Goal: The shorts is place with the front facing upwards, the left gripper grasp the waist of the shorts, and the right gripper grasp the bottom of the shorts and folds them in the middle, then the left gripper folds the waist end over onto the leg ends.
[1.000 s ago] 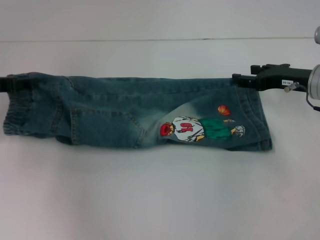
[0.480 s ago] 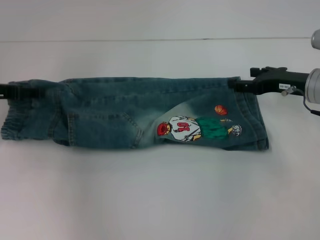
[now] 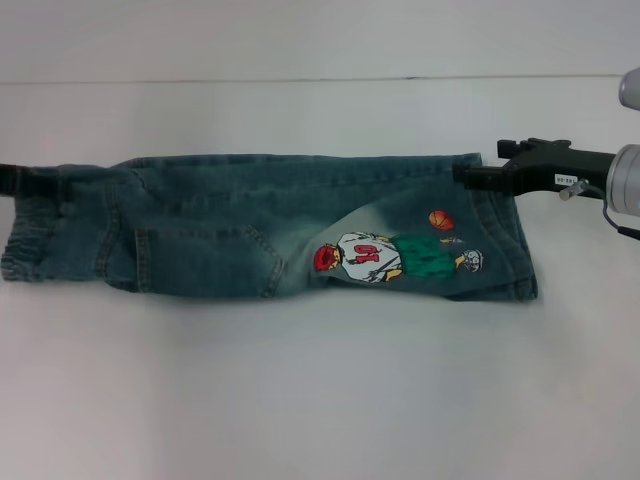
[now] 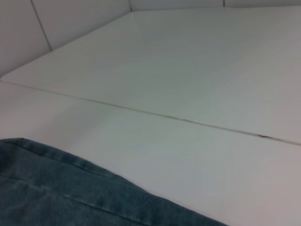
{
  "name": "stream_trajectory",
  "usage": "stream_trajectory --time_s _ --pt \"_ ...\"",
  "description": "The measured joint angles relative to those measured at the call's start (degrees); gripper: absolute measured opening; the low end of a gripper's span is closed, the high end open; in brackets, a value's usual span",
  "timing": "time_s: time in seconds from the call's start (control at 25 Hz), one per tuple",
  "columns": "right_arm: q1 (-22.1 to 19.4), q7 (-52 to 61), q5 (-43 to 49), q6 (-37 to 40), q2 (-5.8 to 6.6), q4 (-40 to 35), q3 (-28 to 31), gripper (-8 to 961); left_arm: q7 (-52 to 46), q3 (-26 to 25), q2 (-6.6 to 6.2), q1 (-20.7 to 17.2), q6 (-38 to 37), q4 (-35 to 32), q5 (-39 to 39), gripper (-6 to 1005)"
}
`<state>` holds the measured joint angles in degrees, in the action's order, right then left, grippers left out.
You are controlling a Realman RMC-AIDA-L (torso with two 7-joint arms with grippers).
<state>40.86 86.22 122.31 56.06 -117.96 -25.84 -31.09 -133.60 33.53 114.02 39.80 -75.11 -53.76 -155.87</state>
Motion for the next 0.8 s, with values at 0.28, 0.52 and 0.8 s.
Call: stream_trajectory --time_s 0.28,0.52,0.8 --pt "-1.95 -2.25 -4.31 0.82 -0.02 0.08 0.05 897 -0.74 -0.69 -0.19 0.2 -3.99 -3.25 -0.8 847" --pt "-5.82 -4.89 -12.44 8.17 0.86 -0.43 0.07 894 4.49 -4.09 0.0 -3.02 -8.56 -5.92 9.22 846" --pt "-9.21 -8.06 -15.21 27.84 3.03 -0.83 -0.51 891 11.45 -9.32 0.18 -7.03 -12.26 -4.35 17.13 846"
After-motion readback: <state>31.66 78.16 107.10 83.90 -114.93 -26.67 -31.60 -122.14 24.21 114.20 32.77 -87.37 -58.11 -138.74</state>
